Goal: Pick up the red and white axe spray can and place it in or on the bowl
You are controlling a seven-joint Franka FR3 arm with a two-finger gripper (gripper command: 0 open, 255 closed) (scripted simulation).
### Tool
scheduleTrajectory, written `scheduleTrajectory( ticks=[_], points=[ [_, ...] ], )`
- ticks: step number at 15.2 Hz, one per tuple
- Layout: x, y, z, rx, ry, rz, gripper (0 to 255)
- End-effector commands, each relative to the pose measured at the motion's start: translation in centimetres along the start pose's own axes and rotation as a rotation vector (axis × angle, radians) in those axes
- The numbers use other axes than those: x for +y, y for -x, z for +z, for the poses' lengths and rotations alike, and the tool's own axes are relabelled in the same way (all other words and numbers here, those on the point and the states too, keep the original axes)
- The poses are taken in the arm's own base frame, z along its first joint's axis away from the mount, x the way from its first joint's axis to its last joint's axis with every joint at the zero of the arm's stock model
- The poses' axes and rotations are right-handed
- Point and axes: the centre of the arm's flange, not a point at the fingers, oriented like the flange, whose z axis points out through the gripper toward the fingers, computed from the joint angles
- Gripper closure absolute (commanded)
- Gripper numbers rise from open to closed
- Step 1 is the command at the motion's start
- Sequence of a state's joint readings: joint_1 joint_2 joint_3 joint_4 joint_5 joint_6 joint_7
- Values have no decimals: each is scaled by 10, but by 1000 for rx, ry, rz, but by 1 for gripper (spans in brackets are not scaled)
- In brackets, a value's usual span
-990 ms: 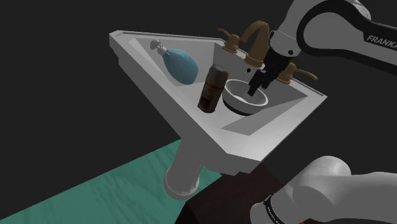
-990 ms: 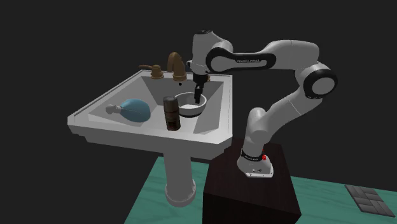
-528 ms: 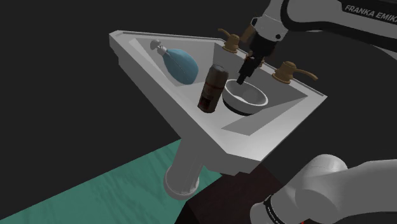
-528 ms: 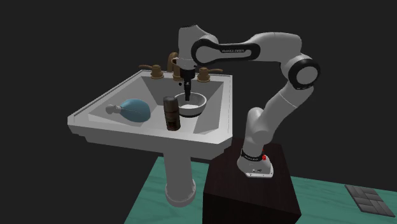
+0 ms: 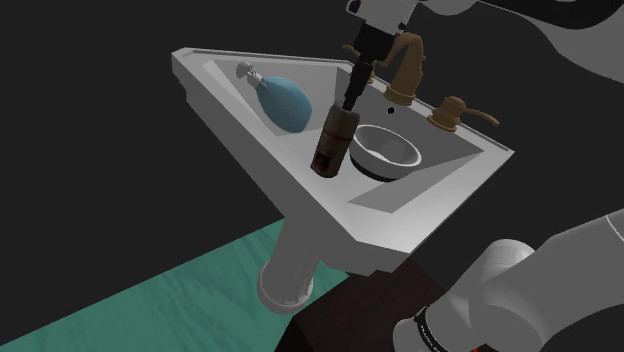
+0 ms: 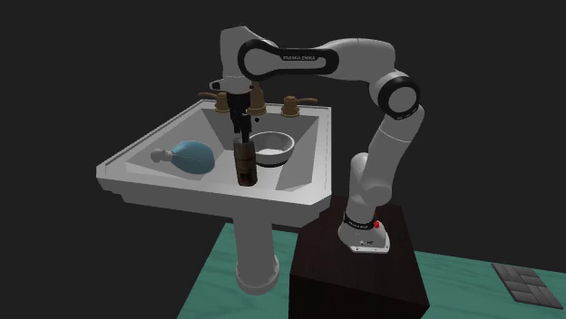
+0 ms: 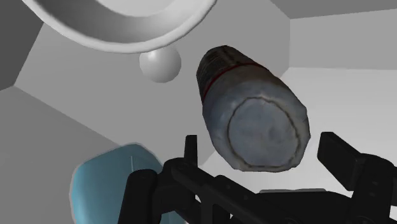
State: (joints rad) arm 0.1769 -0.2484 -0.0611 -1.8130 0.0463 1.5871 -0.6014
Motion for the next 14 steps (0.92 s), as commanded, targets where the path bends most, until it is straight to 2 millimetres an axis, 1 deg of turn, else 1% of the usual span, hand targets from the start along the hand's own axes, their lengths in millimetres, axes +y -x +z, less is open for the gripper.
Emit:
scheduleTrajectory(
  ticks=[1, 8, 9, 14],
  points=[
    [-1, -21, -6, 1, -28, -89, 0],
    [-2, -21, 31, 1, -28, -89, 0],
    [-2, -21, 34, 1, -28, -89, 0],
    [-2, -21, 34, 1, -28, -89, 0]
  ],
)
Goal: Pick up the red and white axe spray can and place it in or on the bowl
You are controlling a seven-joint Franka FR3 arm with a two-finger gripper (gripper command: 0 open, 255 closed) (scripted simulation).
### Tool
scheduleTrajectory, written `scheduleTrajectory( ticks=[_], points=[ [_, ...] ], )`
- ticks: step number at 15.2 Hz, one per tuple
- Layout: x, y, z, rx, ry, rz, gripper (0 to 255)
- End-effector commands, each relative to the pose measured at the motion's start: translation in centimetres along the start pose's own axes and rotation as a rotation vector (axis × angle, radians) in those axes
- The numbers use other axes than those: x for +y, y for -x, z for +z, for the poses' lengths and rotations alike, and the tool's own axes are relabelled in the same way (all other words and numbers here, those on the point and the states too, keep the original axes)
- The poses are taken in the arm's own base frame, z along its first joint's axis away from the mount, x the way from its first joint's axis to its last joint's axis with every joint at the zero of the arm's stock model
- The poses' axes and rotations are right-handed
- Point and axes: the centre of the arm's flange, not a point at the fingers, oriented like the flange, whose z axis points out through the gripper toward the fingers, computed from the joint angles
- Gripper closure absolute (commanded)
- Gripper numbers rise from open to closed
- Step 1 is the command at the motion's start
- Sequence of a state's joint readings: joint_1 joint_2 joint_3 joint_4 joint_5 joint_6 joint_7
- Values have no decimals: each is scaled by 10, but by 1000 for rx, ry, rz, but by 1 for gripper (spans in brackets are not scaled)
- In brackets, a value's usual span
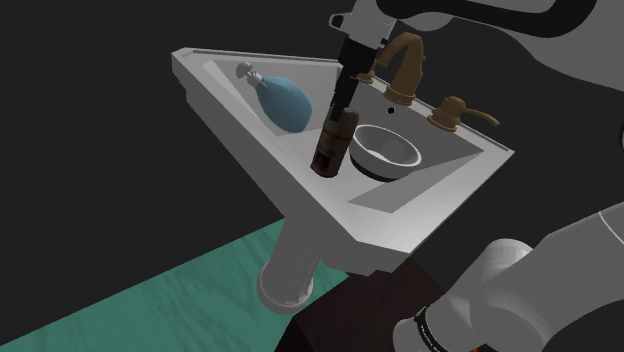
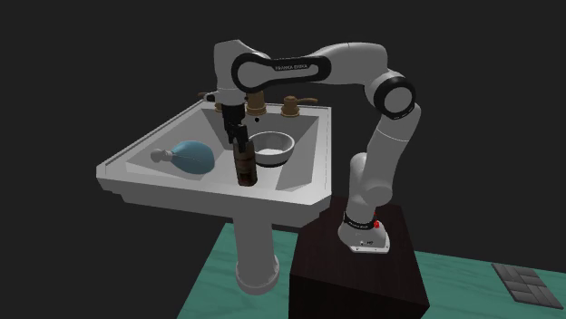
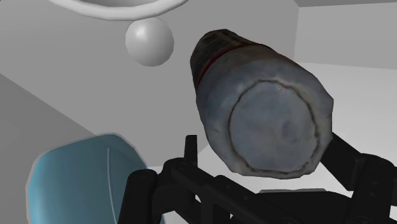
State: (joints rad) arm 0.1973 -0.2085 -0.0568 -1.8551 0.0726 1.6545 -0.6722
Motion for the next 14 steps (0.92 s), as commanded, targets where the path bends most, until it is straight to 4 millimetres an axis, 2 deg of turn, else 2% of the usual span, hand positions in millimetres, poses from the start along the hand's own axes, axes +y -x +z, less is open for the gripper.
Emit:
scheduleTrajectory(
  ticks=[1, 2, 3, 12, 14],
  points=[
    [0, 0, 0, 0, 0, 0, 0],
    [0, 0, 0, 0, 0, 0, 0],
    [0, 0, 0, 0, 0, 0, 255],
    [0, 0, 0, 0, 0, 0, 255],
    [-1, -1, -10, 0, 0, 0, 255]
  ],
)
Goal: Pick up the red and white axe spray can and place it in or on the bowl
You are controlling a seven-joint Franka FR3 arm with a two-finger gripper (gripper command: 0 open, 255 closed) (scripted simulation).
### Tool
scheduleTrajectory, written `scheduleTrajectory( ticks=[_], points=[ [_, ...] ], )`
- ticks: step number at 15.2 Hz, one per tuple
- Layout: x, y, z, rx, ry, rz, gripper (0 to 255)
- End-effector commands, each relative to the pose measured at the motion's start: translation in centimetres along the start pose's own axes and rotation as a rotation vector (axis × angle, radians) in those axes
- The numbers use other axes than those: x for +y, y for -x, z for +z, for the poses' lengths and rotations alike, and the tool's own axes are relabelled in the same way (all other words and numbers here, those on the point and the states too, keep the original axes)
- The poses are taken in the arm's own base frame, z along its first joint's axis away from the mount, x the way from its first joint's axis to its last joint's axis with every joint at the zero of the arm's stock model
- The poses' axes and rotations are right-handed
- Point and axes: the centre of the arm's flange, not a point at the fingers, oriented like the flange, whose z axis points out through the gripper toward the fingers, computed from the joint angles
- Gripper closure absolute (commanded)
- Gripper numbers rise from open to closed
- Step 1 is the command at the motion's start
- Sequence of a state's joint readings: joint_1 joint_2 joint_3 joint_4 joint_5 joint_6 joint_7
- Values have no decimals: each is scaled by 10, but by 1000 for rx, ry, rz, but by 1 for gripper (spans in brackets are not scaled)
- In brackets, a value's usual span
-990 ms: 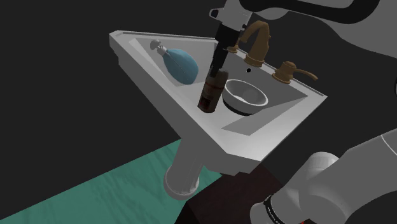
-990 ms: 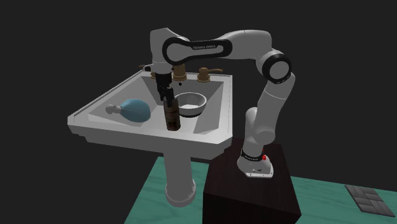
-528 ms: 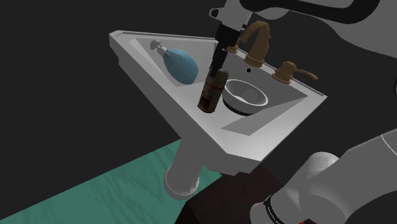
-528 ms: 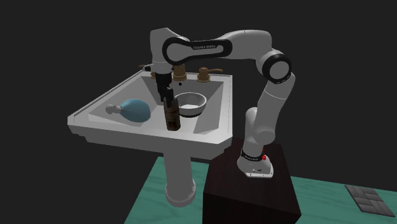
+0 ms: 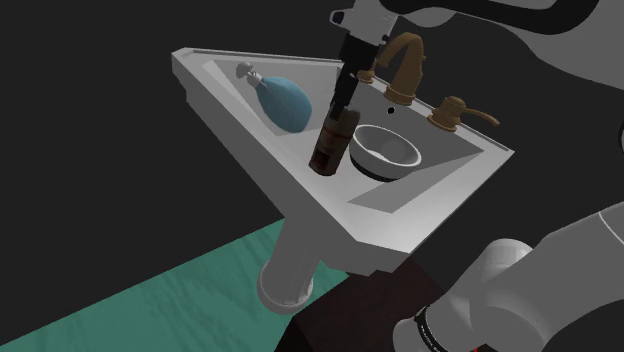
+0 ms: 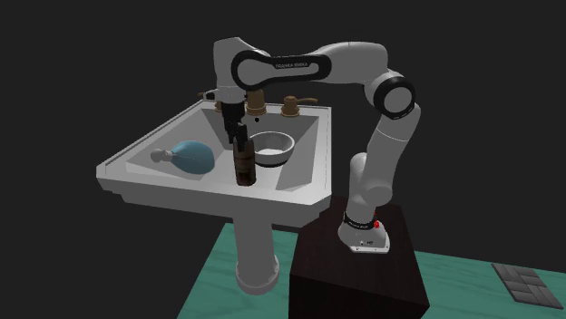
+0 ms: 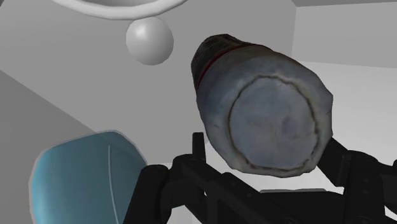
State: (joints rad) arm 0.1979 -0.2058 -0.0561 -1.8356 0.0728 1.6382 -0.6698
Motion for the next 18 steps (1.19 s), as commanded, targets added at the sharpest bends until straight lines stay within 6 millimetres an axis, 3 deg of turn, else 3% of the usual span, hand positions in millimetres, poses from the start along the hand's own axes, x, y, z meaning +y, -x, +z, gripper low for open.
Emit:
scheduleTrajectory(
  ticks=[1, 18],
  points=[
    [0, 0, -9, 0, 0, 0, 255],
    [-5, -5, -99, 0, 0, 0, 255]
  ],
)
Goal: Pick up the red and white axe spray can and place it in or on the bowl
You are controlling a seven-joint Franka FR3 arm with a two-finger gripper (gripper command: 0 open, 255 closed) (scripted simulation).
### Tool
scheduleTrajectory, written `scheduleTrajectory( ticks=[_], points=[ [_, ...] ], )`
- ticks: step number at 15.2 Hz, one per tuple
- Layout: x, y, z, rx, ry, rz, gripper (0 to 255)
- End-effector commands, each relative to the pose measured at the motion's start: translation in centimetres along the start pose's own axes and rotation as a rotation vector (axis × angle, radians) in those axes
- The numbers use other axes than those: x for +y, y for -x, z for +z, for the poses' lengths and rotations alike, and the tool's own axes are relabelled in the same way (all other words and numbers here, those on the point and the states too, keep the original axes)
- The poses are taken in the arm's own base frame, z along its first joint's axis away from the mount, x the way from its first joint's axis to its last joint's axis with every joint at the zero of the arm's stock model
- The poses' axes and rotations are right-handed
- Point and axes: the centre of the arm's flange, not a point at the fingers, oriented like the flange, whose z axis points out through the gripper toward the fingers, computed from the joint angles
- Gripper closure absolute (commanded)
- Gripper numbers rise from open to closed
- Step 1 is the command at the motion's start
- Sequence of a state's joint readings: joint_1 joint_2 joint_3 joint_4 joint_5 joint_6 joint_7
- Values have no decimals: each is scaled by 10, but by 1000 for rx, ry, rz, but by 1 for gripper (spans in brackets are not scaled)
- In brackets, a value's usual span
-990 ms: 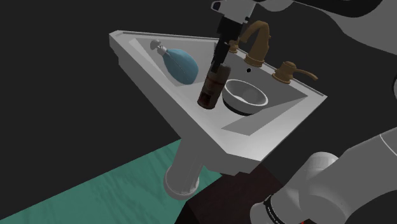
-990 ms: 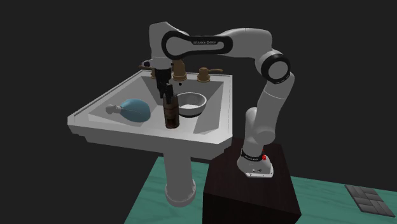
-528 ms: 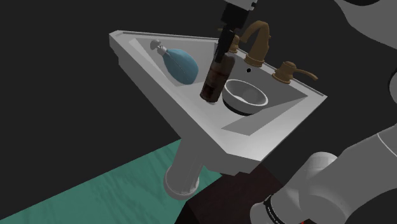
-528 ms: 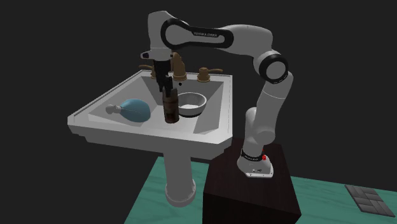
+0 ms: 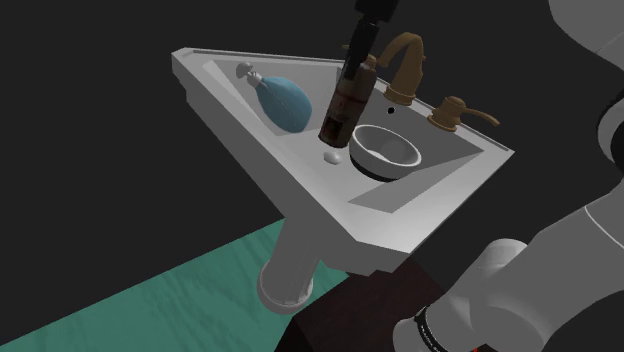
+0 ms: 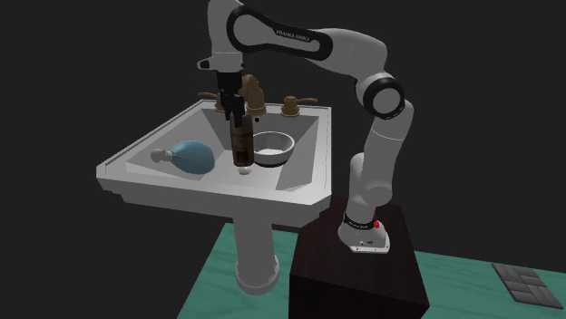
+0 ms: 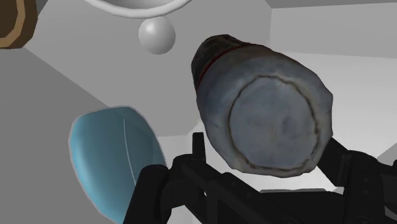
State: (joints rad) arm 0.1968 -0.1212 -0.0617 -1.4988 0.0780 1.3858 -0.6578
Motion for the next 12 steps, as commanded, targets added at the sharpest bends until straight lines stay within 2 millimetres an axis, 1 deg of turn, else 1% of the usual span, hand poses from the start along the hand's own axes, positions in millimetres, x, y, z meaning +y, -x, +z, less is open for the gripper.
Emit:
scheduleTrajectory(
  ticks=[1, 10, 12],
  points=[
    [-1, -1, -12, 0, 0, 0, 255],
    [-4, -3, -57, 0, 0, 0, 255],
    [8, 17, -68, 0, 0, 0, 255]
  ],
)
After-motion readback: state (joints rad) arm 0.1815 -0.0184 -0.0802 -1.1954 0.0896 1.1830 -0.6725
